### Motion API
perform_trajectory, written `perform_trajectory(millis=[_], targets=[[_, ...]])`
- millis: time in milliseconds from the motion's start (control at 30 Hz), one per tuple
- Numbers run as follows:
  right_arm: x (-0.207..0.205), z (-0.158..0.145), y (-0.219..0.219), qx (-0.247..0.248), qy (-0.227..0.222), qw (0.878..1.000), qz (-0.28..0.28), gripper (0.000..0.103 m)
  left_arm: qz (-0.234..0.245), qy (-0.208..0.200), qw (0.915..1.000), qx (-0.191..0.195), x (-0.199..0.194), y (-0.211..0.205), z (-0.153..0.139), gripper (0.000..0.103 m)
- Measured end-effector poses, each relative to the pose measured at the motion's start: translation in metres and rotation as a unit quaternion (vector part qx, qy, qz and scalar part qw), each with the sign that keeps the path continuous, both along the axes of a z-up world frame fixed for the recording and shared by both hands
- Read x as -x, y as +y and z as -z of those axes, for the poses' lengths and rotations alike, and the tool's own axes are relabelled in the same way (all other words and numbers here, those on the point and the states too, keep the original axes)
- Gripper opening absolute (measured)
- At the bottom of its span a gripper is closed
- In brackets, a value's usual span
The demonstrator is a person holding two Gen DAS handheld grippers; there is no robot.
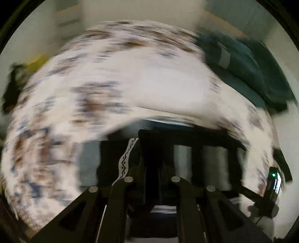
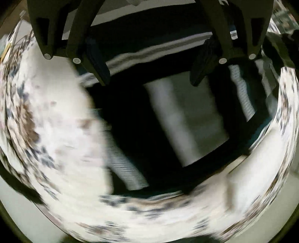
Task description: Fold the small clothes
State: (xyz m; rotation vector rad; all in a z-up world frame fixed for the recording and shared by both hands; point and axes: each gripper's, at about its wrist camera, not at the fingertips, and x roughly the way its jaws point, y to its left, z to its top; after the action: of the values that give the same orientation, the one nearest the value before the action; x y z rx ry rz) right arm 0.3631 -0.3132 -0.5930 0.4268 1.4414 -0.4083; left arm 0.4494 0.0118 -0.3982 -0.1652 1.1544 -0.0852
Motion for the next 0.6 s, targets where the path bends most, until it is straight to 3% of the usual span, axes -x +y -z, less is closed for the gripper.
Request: perform_trajectory(millis=[67, 200, 333, 467, 500, 567, 600], targets=[[0.008, 0.0, -0.028, 0.0, -0.002, 1.0, 0.024, 0.088, 0.048, 0.014, 0.9987, 0.012, -0.011, -0.084, 0.017, 0.007], [0.027, 0.003, -0.091, 0.009, 0.002, 0.998, 0.059, 0.088, 0.105, 0.041, 0.9934, 0.021, -0.019, -0.208, 0.046, 0.007], [0.046, 0.003, -0.155, 0.013, 0.007, 0.996, 0.084, 0.088, 0.116, 0.079, 0.99, 0.01, -0.023, -0.296, 0.076, 0.011], [0.066, 0.0, -0.202, -0.01, 0.006, 0.995, 0.097, 0.089, 0.103, 0.072, 0.9921, 0.0, -0.024, -0.326, 0.085, 0.012], [0.07, -0.001, -0.212, -0.026, 0.005, 0.995, 0.098, 0.089, 0.098, 0.063, 0.9932, -0.002, -0.021, -0.324, 0.082, 0.016], [0.072, -0.002, -0.224, -0.061, 0.005, 0.993, 0.097, 0.089, 0.089, 0.04, 0.9951, -0.014, -0.017, -0.316, 0.078, 0.047], [0.072, -0.003, -0.227, -0.089, 0.001, 0.992, 0.093, 0.089, 0.08, 0.029, 0.996, -0.028, -0.013, -0.302, 0.076, 0.073]])
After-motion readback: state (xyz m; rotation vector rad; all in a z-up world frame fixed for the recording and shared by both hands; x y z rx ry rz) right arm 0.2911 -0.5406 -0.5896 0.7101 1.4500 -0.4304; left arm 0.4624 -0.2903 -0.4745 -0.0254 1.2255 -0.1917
